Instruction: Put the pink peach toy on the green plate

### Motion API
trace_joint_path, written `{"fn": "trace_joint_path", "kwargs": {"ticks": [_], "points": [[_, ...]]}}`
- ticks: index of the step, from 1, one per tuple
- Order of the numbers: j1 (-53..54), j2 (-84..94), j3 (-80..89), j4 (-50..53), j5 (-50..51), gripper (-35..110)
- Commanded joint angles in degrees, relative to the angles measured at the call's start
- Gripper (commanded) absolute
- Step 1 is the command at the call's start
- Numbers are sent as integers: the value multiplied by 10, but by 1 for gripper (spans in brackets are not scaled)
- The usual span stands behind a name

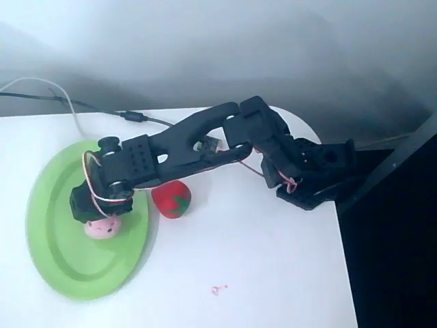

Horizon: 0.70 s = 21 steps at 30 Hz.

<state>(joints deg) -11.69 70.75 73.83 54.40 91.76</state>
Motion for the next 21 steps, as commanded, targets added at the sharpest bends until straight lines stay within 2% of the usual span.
{"fn": "trace_joint_path", "kwargs": {"ticks": [1,11,21], "points": [[-13,5,-9,0,11,41],[-11,20,-22,-2,2,43],[18,147,-7,-4,-38,46]]}}
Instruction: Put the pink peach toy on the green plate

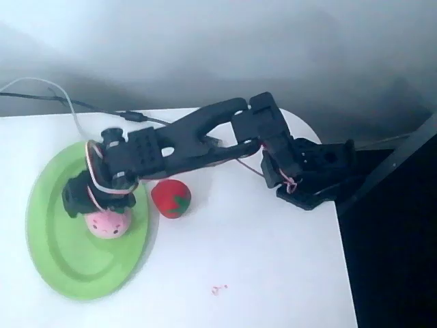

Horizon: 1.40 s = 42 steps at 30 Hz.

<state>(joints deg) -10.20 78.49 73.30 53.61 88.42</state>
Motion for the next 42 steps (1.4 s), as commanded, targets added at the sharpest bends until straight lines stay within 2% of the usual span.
{"fn": "trace_joint_path", "kwargs": {"ticks": [1,5,8,15,21,26,36,42], "points": [[3,87,1,4,-4,43],[19,193,64,4,-5,29],[48,294,158,1,15,0],[85,541,429,-25,47,0],[142,825,721,-22,51,0],[171,1025,918,35,47,0],[146,1165,1120,40,78,0],[127,1171,1143,62,48,0]]}}
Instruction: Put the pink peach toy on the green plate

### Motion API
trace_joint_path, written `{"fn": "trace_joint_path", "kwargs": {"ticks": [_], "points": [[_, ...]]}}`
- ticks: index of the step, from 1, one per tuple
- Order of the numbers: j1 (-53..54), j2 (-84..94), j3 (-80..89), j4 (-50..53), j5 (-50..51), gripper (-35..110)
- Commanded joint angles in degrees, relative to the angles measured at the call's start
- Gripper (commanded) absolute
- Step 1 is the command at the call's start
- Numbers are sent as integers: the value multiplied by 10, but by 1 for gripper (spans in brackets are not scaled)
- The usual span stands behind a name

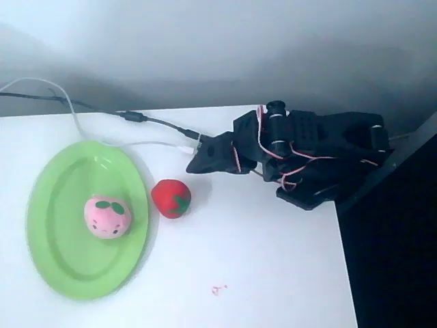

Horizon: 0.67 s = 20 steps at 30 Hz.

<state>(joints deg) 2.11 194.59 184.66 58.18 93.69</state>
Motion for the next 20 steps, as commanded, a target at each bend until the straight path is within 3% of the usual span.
{"fn": "trace_joint_path", "kwargs": {"ticks": [1,8,20], "points": [[3,10,30,25,-5,0],[-45,11,30,148,6,0],[-69,11,30,149,-2,0]]}}
